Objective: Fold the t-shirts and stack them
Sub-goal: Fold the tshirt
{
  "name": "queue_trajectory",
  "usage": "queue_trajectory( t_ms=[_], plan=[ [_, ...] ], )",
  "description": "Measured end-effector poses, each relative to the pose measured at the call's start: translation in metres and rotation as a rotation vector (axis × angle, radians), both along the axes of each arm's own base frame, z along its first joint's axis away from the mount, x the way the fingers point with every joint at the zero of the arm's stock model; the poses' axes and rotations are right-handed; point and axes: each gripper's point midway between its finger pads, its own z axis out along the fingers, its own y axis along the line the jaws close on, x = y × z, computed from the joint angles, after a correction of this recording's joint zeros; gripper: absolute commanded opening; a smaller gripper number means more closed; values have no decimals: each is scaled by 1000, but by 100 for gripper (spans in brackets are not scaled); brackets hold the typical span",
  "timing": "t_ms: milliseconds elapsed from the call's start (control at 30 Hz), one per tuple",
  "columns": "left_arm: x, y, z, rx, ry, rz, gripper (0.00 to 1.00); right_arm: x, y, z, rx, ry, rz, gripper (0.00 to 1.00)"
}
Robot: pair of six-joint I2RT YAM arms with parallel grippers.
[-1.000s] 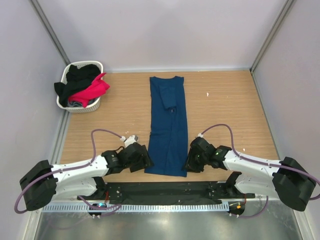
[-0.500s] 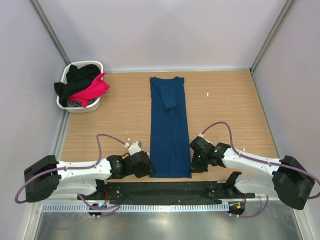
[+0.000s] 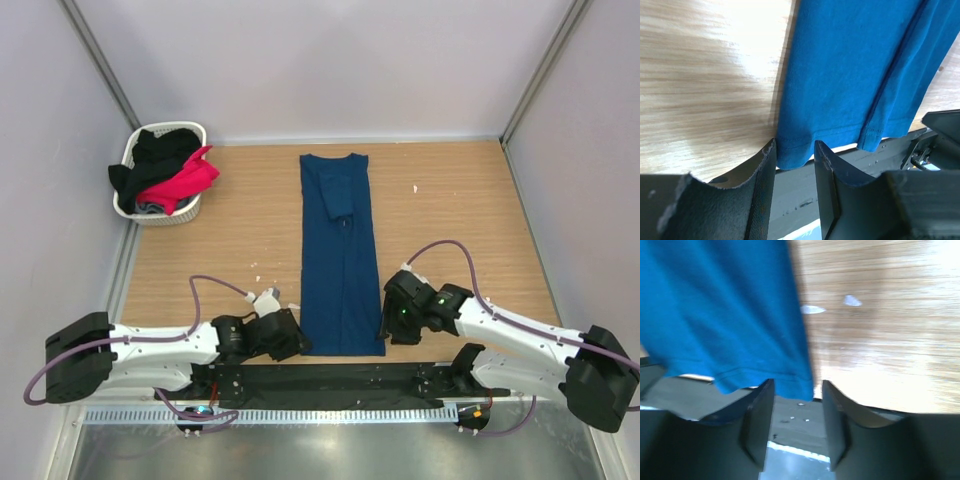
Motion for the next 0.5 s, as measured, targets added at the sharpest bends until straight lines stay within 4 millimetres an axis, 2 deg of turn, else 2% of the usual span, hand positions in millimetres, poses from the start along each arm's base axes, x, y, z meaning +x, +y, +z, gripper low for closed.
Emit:
queue_trajectory(
  t_ms=[100,300,500],
  plan=[
    [-2,-1,0,-1,4,-4,37,-1,5,4,49,-11,-10,40],
    [-4,-1,-1,-2,6,3,38,-18,-4,-16,49,51,-28,39],
    [-5,6,-1,-3,9,16,36,-21,1,-17,100,58,-44,36]
  ],
)
